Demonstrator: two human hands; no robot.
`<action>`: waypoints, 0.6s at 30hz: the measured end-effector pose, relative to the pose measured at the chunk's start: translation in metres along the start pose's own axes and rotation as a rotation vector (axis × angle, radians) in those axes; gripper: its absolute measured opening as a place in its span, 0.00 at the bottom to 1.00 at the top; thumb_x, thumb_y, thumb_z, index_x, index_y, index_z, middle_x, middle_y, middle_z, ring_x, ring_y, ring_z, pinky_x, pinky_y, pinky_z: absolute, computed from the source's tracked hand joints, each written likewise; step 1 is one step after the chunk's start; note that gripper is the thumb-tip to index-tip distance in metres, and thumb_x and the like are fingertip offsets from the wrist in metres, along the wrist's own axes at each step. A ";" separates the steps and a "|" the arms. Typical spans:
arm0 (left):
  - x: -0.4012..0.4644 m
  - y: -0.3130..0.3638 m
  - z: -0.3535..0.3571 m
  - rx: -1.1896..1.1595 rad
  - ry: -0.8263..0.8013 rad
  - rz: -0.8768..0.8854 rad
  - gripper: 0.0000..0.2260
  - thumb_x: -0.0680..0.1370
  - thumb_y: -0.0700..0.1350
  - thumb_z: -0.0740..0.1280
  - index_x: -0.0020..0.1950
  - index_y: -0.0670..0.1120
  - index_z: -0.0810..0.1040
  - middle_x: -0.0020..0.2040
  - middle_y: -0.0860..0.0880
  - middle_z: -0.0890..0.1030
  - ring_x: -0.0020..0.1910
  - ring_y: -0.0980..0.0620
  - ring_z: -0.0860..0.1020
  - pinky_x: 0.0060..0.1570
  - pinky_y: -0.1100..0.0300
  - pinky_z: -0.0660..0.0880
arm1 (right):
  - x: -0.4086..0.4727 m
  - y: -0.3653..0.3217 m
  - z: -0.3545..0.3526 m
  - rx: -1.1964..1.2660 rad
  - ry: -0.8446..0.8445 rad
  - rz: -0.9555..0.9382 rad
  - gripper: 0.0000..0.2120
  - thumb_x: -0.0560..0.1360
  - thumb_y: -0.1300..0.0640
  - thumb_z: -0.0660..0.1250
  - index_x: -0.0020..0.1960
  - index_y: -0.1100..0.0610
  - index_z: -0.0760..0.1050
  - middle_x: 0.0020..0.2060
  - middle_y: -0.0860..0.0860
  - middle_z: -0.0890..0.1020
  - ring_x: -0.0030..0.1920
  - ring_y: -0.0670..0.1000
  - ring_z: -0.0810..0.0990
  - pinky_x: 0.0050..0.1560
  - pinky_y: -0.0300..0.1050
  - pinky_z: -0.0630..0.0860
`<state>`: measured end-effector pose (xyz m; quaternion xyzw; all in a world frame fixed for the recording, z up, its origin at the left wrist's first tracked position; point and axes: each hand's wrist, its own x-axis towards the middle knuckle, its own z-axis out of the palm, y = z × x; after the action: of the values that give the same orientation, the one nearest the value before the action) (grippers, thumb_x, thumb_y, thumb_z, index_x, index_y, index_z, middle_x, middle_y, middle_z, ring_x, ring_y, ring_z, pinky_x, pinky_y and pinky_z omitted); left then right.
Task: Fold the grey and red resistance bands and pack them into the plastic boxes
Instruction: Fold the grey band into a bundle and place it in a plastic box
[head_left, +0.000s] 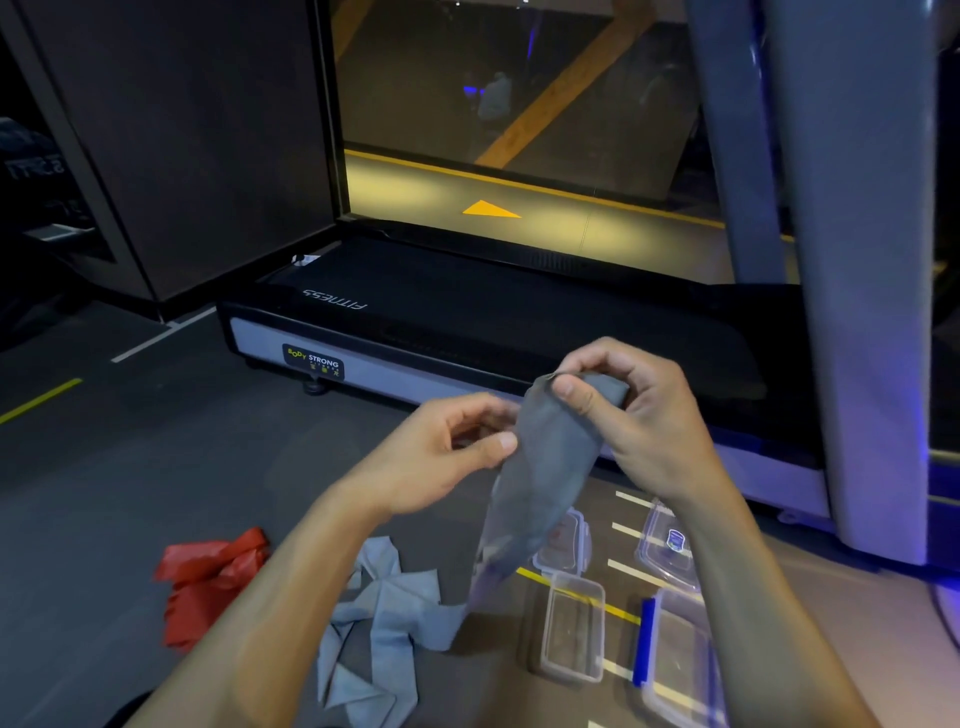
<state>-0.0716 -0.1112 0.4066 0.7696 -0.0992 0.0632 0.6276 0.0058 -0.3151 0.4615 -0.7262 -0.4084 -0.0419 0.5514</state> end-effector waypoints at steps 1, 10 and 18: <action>0.000 -0.003 -0.001 0.047 -0.015 -0.012 0.10 0.81 0.35 0.67 0.62 0.43 0.81 0.55 0.44 0.85 0.54 0.49 0.82 0.59 0.55 0.79 | 0.000 0.001 -0.001 0.000 0.001 -0.002 0.02 0.77 0.62 0.73 0.46 0.58 0.80 0.41 0.50 0.83 0.43 0.49 0.81 0.44 0.40 0.76; 0.004 -0.025 0.002 0.338 -0.012 -0.067 0.11 0.79 0.39 0.71 0.49 0.57 0.82 0.47 0.54 0.86 0.48 0.56 0.84 0.51 0.60 0.78 | 0.000 0.002 -0.005 0.029 0.017 -0.029 0.03 0.78 0.64 0.71 0.47 0.58 0.80 0.42 0.50 0.82 0.44 0.44 0.80 0.47 0.38 0.76; 0.012 -0.031 0.008 0.031 -0.065 -0.120 0.08 0.81 0.36 0.69 0.46 0.47 0.83 0.39 0.44 0.81 0.36 0.55 0.78 0.41 0.62 0.76 | -0.002 0.015 -0.008 0.145 0.112 0.005 0.03 0.78 0.63 0.71 0.47 0.57 0.79 0.41 0.53 0.81 0.43 0.47 0.78 0.45 0.43 0.75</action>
<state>-0.0533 -0.1141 0.3782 0.7854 -0.0721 0.0020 0.6148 0.0173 -0.3235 0.4525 -0.6819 -0.3772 -0.0513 0.6246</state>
